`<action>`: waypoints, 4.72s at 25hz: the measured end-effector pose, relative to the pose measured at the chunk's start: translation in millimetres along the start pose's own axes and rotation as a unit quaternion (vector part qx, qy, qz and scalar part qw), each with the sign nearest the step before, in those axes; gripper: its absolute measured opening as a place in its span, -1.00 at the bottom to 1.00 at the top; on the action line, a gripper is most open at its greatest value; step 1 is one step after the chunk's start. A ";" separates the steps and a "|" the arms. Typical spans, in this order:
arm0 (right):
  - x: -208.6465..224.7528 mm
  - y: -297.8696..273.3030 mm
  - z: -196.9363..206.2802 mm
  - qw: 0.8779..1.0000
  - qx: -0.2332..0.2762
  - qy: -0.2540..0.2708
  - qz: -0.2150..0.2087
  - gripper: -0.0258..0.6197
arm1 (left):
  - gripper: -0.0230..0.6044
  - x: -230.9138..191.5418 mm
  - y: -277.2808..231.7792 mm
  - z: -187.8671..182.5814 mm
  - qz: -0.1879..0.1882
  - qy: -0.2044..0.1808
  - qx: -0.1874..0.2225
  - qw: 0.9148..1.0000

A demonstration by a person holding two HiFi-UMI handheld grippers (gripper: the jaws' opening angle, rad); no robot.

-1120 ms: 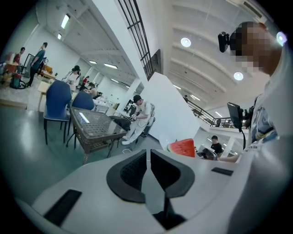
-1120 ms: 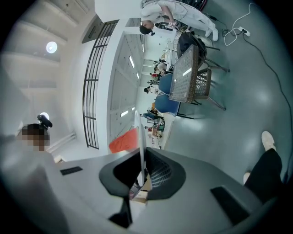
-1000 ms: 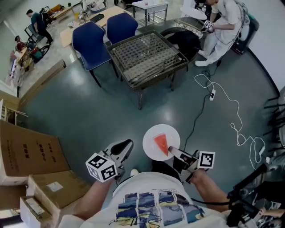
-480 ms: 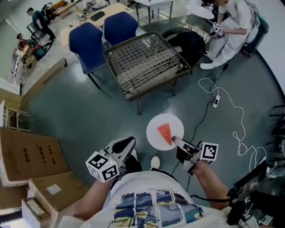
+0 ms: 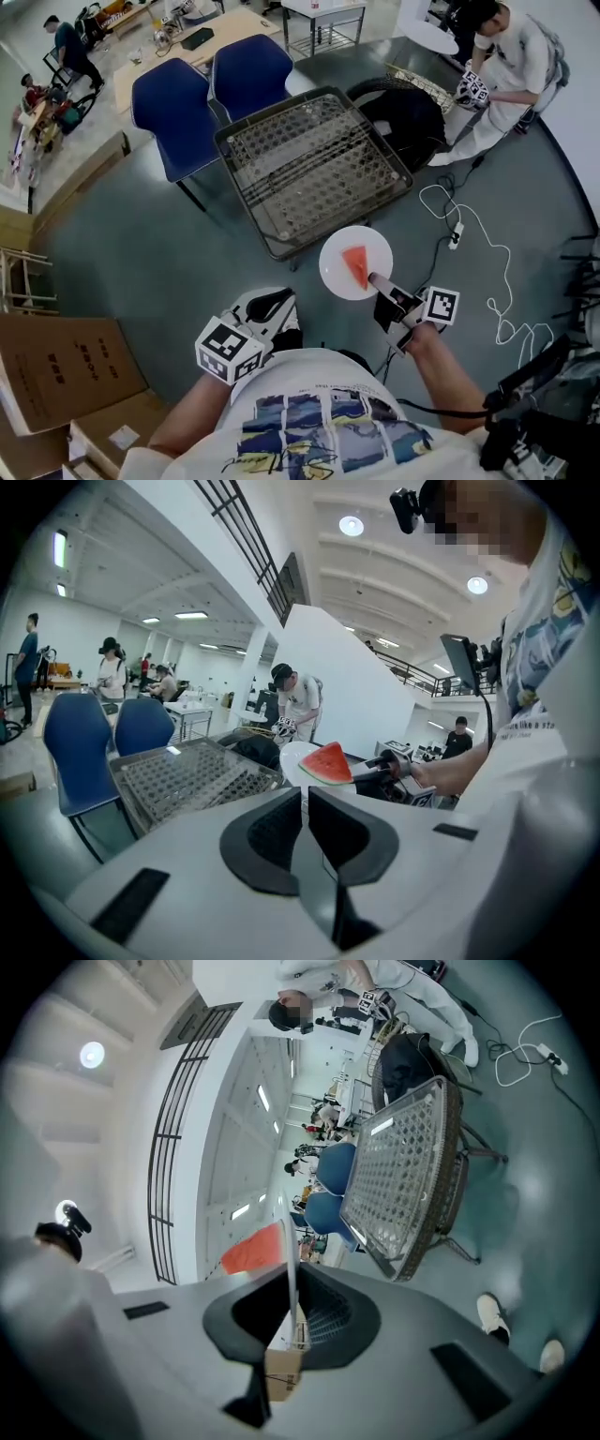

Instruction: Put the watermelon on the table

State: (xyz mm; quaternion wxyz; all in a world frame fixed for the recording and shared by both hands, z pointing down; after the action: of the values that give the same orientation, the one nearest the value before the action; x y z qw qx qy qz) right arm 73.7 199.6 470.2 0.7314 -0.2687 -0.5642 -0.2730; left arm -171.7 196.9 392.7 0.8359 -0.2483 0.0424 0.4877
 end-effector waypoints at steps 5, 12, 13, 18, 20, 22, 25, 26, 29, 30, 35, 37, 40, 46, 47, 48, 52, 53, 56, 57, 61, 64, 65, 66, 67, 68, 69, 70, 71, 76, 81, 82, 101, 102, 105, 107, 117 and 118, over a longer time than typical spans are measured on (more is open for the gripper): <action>28.3 -57.4 -64.5 0.999 0.038 -0.001 0.021 -0.84 | -0.83 -66.3 -20.2 -38.5 0.026 -0.016 -0.005 1.000; 96.2 -130.3 -166.4 0.997 0.056 -0.016 0.045 -0.84 | -0.83 -126.0 -62.1 -67.3 0.006 0.011 -0.007 1.000; 107.4 -139.9 -183.6 0.997 0.057 -0.017 0.047 -0.84 | -0.83 -132.8 -72.0 -71.7 0.000 0.015 -0.008 1.000; 168.9 -187.3 -271.6 0.997 0.040 -0.022 0.064 -0.84 | -0.83 -162.1 -124.9 -94.2 -0.050 0.054 -0.007 0.997; 194.7 -203.2 -305.7 0.996 0.038 -0.026 0.074 -0.84 | -0.83 -173.0 -145.0 -104.6 -0.071 0.064 -0.008 0.995; 217.9 -219.3 -332.1 0.995 0.029 -0.030 0.088 -0.84 | -0.83 -180.0 -157.5 -115.7 -0.089 0.083 -0.007 0.993; 250.9 -242.5 -365.7 0.994 0.014 -0.033 0.106 -0.84 | -0.83 -189.5 -171.4 -127.6 -0.113 0.124 -0.002 0.986; 261.6 -249.4 -375.4 0.993 0.009 -0.034 0.111 -0.84 | -0.83 -192.4 -175.9 -130.0 -0.122 0.132 -0.002 0.984; 290.8 -270.4 -395.8 0.991 0.000 -0.043 0.124 -0.84 | -0.83 -197.5 -186.5 -135.2 -0.144 0.142 -0.013 0.979; 299.6 -276.8 -401.3 0.991 -0.001 -0.046 0.129 -0.84 | -0.83 -198.6 -189.6 -136.7 -0.146 0.149 -0.013 0.978; 329.8 -293.9 -418.4 0.986 -0.005 -0.059 0.153 -0.84 | -0.83 -200.0 -198.4 -137.6 -0.159 0.166 -0.018 0.973; 336.7 -296.0 -420.2 0.985 -0.007 -0.063 0.163 -0.83 | -0.83 -200.2 -198.7 -137.8 -0.167 0.171 -0.020 0.971; 345.9 -294.2 -424.0 0.981 -0.010 -0.064 0.185 -0.83 | -0.83 -199.4 -201.4 -138.7 -0.175 0.177 -0.020 0.968; 353.2 -294.2 -427.2 0.970 -0.033 -0.017 0.239 -0.83 | -0.83 -197.0 -205.9 -140.7 -0.174 0.180 -0.017 0.968; 353.3 -294.7 -427.6 0.967 -0.038 -0.004 0.253 -0.83 | -0.83 -195.8 -207.1 -141.6 -0.172 0.179 -0.016 0.969; 353.2 -295.1 -428.2 0.963 -0.042 0.007 0.266 -0.83 | -0.83 -195.0 -208.6 -142.5 -0.170 0.179 -0.015 0.969; 351.2 -295.6 -430.7 0.951 -0.049 0.035 0.305 -0.78 | -0.83 -197.0 -214.5 -141.3 -0.171 0.181 -0.015 0.968; 350.6 -296.0 -431.3 0.948 -0.049 0.038 0.311 -0.77 | -0.83 -198.1 -215.7 -140.8 -0.172 0.183 -0.014 0.968; 349.2 -297.6 -434.1 0.938 -0.061 0.063 0.335 -0.74 | -0.83 -199.9 -218.3 -140.9 -0.175 0.185 -0.011 0.967; 348.5 -298.2 -435.2 0.932 -0.068 0.078 0.347 -0.71 | -0.83 -199.9 -218.8 -141.3 -0.176 0.184 -0.011 0.967; 345.2 -301.9 -435.4 0.908 -0.098 0.129 0.386 -0.64 | -0.83 -199.0 -218.6 -141.0 -0.182 0.182 -0.010 0.966; 342.1 -305.7 -433.3 0.891 -0.108 0.160 0.410 -0.59 | -0.83 -198.5 -217.9 -140.5 -0.188 0.182 -0.011 0.965; 341.4 -306.6 -432.3 0.887 -0.110 0.169 0.416 -0.58 | -0.83 -198.0 -217.8 -140.8 -0.189 0.181 -0.011 0.965; 340.7 -307.0 -431.4 0.883 -0.112 0.176 0.421 -0.56 | -0.83 -197.1 -217.7 -141.3 -0.190 0.181 -0.010 0.965; 340.3 -307.1 -430.8 0.880 -0.114 0.183 0.424 -0.55 | -0.83 -196.1 -217.4 -141.6 -0.190 0.181 -0.010 0.965; 339.9 -307.4 -430.4 0.878 -0.115 0.189 0.425 -0.55 | -0.83 -195.1 -217.0 -141.5 -0.191 0.181 -0.010 0.965; 339.5 -308.0 -430.2 0.876 -0.116 0.195 0.425 -0.55 | -0.83 -194.3 -216.5 -140.8 -0.192 0.181 -0.011 0.965; 339.2 -308.5 -429.8 0.875 -0.117 0.200 0.425 -0.54 | -0.83 -193.7 -215.8 -139.5 -0.193 0.181 -0.012 0.964; 339.1 -308.8 -429.3 0.874 -0.119 0.205 0.425 -0.54 | -0.83 -193.2 -215.1 -138.0 -0.194 0.182 -0.014 0.964; 341.0 -304.2 -431.9 0.842 -0.139 0.258 0.452 -0.51 | -0.83 -188.4 -213.8 -133.6 -0.192 0.182 -0.015 0.964; 331.0 -292.6 -431.7 0.838 -0.134 0.275 0.452 -0.52 | -0.83 -186.4 -204.9 -134.4 -0.185 0.174 -0.015 0.967; 326.5 -287.5 -428.8 0.837 -0.136 0.280 0.450 -0.52 | -0.83 -184.9 -202.9 -134.4 -0.183 0.171 -0.013 0.968; 88.3 -154.3 -189.6 0.815 -0.214 0.481 0.241 -0.89 | -0.89 -103.4 -64.7 -108.3 -0.017 0.125 0.109 0.986; 75.5 -146.6 -170.6 0.809 -0.212 0.494 0.237 -0.89 | -0.90 -97.9 -53.4 -100.4 -0.019 0.120 0.104 0.987; 41.8 -125.9 -117.1 0.800 -0.202 0.518 0.224 -0.89 | -0.90 -84.0 -21.5 -76.3 -0.031 0.112 0.096 0.989; 21.7 -114.0 -84.1 0.796 -0.200 0.530 0.213 -0.89 | -0.90 -74.7 -3.0 -61.3 -0.043 0.105 0.094 0.989; -76.4 -89.0 10.0 0.772 -0.192 0.590 0.137 -0.89 | -0.90 -36.5 35.2 -24.5 -0.022 0.056 0.064 0.996; -82.3 -88.2 14.4 0.771 -0.191 0.593 0.132 -0.89 | -0.90 -34.8 36.4 -23.9 -0.020 0.056 0.065 0.996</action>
State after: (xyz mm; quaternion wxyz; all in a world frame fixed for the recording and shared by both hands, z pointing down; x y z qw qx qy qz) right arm -15.6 155.3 400.8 0.8833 -0.2594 0.0868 -0.3807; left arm -216.2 172.9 369.1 0.8559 -0.2213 0.1163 0.4526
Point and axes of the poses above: the fingertips, and each gripper's own axes: y backward along the fingers, x to its right, z out of its underside, the point moved 5 cm from there along y, backward along the fingers, and after that the axes turned 1 degree about y, right-handed, at the moved point
